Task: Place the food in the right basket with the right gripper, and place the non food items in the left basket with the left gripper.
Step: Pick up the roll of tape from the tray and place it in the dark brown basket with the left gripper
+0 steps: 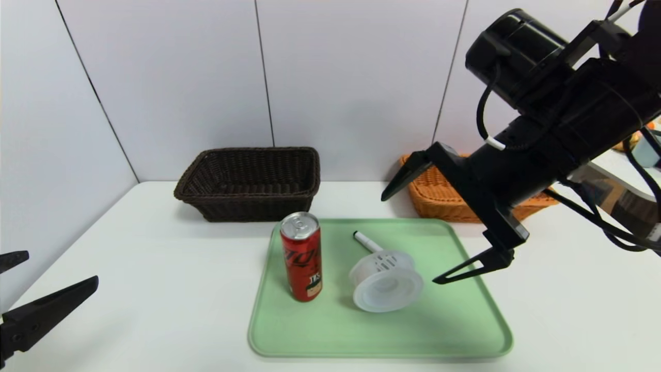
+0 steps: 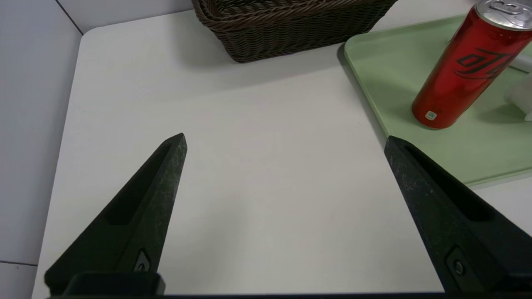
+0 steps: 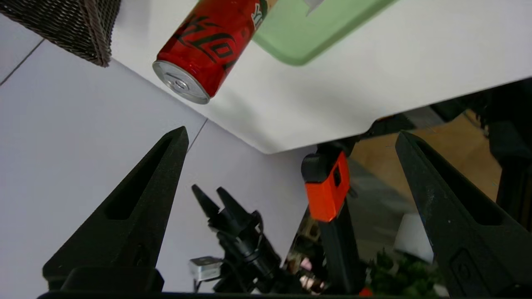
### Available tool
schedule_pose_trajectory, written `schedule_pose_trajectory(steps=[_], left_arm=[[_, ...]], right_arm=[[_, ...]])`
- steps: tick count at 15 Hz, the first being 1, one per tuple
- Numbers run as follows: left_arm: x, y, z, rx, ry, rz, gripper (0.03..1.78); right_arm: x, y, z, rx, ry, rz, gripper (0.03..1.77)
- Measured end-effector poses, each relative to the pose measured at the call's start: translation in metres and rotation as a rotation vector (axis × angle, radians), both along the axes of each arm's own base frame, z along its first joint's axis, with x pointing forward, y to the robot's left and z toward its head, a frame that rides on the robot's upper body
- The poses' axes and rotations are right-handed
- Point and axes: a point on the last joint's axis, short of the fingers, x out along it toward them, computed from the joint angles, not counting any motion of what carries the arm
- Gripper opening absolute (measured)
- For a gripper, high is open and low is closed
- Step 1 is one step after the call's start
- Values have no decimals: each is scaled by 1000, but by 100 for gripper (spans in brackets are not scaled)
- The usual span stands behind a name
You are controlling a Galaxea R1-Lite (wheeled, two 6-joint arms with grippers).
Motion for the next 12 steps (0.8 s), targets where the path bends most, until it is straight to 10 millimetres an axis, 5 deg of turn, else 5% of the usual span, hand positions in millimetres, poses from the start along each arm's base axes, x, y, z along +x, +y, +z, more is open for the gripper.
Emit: schedule_pose_trajectory(steps=[12], left_arm=[[-12,1,-2,6,-40,1,169]], right_arm=[[17,19,-30,14,153,44,171]])
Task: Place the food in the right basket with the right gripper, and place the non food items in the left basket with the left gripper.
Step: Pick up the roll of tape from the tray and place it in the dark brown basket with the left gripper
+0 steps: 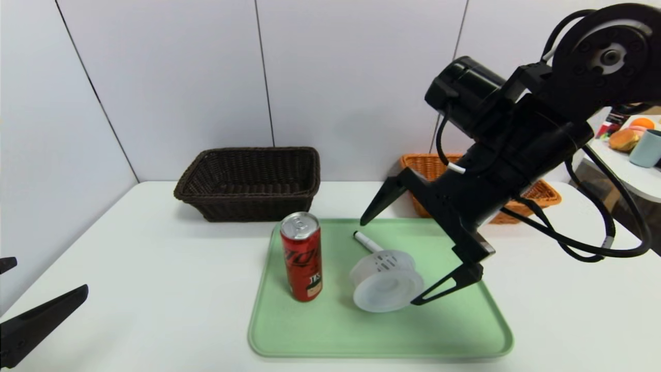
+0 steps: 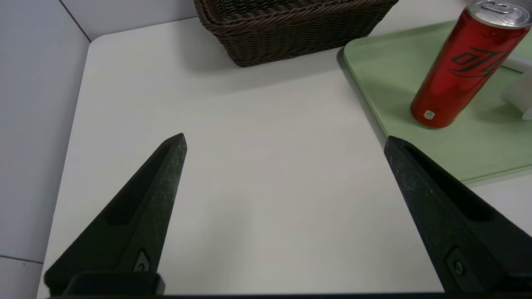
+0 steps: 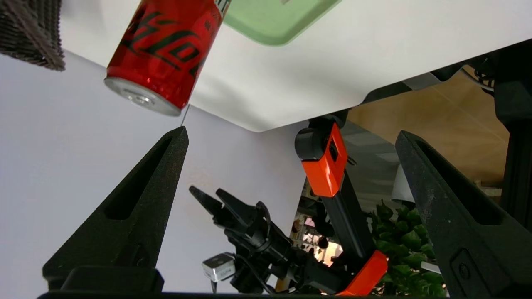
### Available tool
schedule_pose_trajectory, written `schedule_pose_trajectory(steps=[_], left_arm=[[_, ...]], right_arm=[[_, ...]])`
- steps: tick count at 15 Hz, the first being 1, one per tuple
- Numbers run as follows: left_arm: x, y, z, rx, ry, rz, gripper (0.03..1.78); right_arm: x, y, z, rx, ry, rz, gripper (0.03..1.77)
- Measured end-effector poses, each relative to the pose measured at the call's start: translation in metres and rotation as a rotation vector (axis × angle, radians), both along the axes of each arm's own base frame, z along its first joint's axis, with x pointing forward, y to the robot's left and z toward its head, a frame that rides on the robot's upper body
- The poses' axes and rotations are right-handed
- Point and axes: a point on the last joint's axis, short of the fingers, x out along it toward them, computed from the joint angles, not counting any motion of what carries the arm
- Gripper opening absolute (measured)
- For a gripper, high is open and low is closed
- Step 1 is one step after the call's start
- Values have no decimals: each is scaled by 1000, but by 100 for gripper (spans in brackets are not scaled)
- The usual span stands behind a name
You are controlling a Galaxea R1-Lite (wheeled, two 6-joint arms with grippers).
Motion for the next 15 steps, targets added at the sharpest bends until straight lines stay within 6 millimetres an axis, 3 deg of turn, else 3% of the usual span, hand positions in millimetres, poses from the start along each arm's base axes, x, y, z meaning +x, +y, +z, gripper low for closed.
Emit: schedule_pose_trajectory(steps=[15], left_arm=[[0,0,0,-1,-12,-1,169]], right_arm=[[38,-5,-39,-29,117,-62,171]])
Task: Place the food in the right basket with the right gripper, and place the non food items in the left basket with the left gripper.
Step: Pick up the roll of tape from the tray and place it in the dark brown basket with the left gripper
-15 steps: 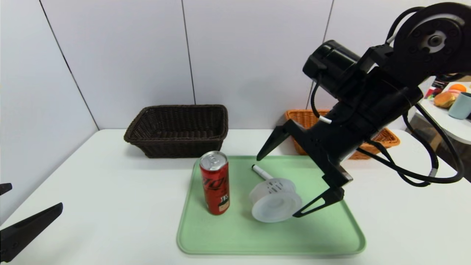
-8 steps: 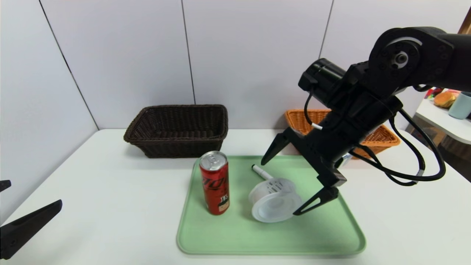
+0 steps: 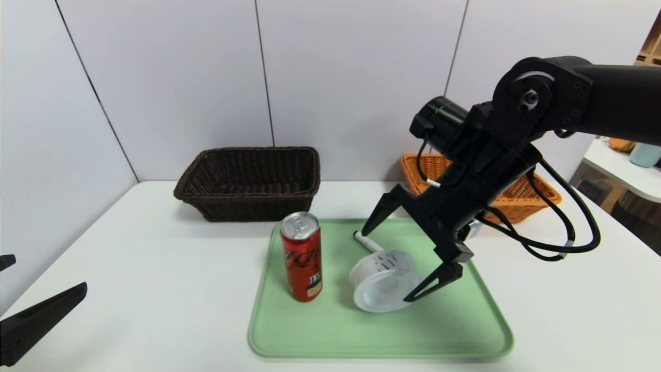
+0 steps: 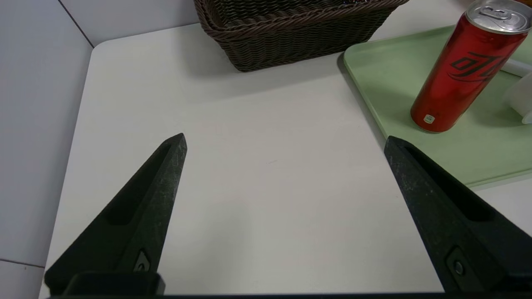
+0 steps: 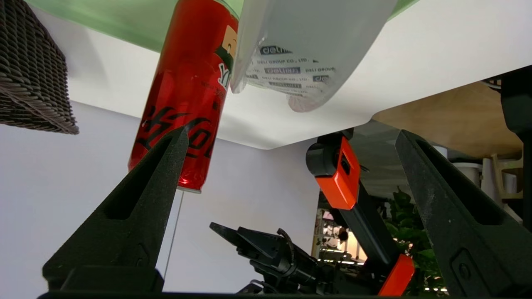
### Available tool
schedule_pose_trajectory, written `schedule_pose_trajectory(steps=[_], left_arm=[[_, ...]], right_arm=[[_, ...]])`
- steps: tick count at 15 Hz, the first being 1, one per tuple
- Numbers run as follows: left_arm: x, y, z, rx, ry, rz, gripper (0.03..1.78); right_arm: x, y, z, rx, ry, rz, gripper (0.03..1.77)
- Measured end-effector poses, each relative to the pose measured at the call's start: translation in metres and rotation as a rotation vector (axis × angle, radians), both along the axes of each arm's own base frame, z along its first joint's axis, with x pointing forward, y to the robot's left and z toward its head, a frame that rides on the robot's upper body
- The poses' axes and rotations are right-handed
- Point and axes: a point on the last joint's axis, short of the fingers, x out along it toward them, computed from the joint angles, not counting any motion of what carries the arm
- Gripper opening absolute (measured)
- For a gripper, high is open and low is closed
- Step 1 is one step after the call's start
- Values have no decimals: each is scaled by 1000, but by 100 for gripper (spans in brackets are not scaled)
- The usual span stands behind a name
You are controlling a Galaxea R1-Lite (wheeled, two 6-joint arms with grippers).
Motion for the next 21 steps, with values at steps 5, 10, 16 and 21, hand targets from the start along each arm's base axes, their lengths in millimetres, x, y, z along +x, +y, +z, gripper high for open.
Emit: schedule_pose_trajectory(steps=[5,10,16,21], left_arm=[[0,0,0,0,1,0,169],[0,0,0,0,-1,0,169],[1,0,0,0,2,0,169],[1,0,1,2,1,1,169]], right_arm=[[9,-8,-7,50,58,-14,171],[14,-9,-15,56,97,-17,171],[15,-7,-33,77,186,-4,171],[16,-6,-43,64,221,-4,171]])
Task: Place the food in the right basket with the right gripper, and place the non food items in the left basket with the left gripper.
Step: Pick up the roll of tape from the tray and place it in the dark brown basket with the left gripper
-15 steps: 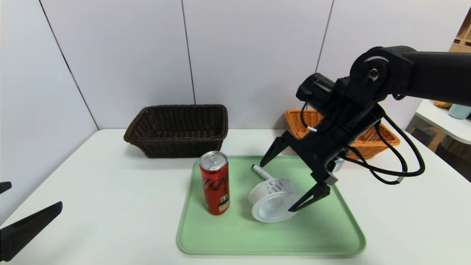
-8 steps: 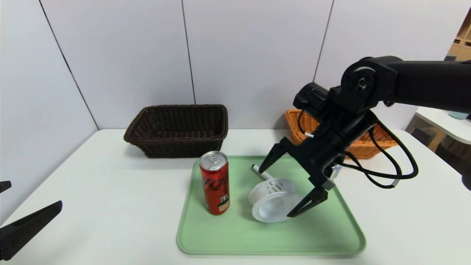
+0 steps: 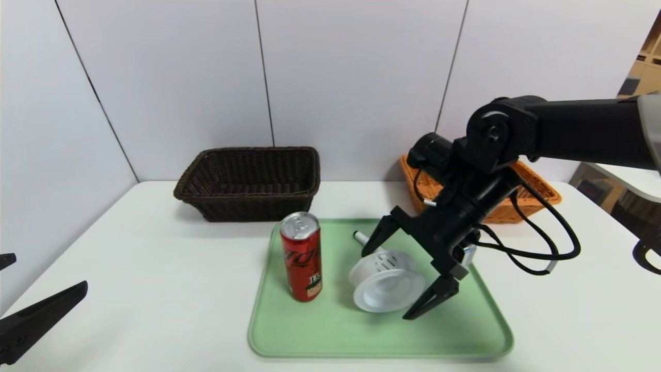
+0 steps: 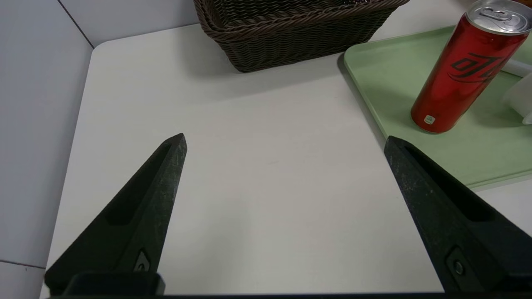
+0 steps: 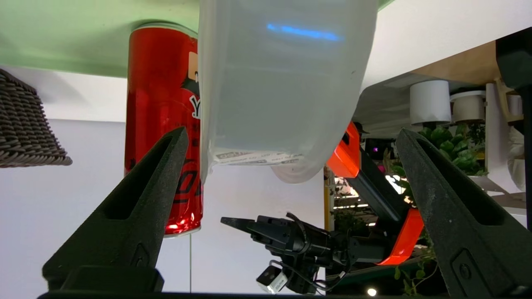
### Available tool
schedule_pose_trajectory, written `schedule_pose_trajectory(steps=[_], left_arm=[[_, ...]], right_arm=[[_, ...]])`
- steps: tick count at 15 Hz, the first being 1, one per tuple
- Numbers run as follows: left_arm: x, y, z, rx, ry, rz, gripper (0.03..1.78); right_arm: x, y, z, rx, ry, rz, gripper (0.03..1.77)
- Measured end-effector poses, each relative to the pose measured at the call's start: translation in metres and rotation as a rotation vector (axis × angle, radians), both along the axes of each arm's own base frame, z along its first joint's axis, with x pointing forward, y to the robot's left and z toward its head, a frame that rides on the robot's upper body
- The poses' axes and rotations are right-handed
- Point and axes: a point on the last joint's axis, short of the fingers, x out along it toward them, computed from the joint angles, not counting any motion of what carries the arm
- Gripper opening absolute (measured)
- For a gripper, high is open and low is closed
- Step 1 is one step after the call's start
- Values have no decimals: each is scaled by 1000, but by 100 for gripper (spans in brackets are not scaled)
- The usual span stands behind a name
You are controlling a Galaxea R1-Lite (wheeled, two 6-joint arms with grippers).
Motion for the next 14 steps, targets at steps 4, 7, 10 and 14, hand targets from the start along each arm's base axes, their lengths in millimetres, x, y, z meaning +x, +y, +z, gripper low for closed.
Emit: schedule_pose_trajectory(steps=[4,7,10,14], left_arm=[[-1,0,-1,0,2,3,169],[-1,0,-1,0,3,3,169],[0,0,-2,1,6,2,169],[0,0,-2,1,7,2,169]], right_arm=[[5,2,-7,-4,13,-2,171],[7,2,-11,-3,23,-4,171],[10,2,-15,-5,30,-7,171],[11,2,-16,1,34,-7,171]])
